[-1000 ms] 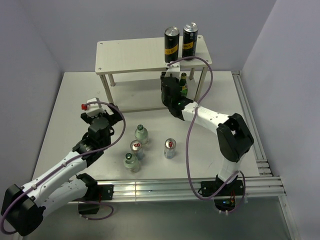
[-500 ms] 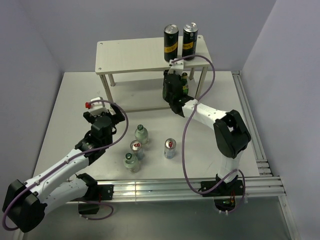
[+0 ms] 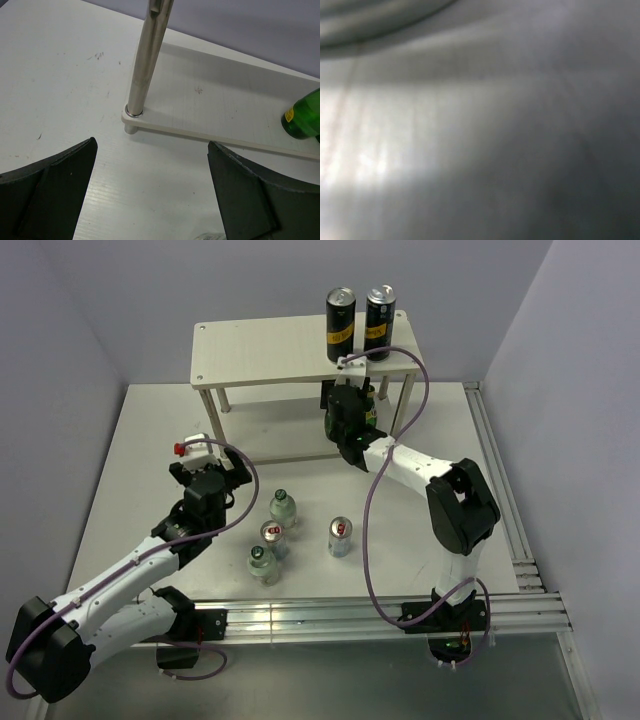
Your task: Place and organize the beverage onto the shelf
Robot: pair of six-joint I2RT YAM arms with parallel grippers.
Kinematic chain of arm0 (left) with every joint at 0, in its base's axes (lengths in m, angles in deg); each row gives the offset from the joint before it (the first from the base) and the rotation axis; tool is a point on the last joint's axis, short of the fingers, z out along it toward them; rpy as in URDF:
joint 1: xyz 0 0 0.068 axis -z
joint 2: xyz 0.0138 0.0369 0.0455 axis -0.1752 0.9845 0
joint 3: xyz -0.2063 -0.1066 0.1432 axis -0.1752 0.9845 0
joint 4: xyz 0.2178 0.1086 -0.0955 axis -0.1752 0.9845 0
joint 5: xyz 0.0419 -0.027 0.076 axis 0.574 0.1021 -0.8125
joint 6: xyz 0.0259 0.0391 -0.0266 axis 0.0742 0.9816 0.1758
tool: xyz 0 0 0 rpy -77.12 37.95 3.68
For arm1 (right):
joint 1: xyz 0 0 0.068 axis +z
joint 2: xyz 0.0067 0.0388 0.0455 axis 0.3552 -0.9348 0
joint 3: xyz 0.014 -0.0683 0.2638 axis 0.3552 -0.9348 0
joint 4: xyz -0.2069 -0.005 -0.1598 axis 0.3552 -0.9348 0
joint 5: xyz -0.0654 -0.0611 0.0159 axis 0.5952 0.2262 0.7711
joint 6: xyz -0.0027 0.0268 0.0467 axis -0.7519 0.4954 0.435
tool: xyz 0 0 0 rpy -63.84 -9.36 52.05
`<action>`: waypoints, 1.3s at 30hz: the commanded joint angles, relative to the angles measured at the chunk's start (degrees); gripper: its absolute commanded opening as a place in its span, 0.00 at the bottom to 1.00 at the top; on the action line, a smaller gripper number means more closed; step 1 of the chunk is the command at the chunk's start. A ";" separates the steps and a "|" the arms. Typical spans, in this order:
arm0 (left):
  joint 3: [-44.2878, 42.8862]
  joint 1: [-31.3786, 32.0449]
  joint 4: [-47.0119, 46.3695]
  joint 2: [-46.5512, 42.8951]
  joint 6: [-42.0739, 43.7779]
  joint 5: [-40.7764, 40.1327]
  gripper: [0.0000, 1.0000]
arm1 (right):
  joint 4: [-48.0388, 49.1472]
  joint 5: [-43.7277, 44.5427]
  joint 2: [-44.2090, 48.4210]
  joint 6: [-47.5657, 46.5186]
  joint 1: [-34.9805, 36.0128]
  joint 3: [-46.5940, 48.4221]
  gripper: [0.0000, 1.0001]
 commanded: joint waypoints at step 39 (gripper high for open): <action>-4.60 3.23 -1.99 -0.06 5.60 35.16 0.99 | -14.17 7.68 41.94 12.73 21.39 -26.53 1.00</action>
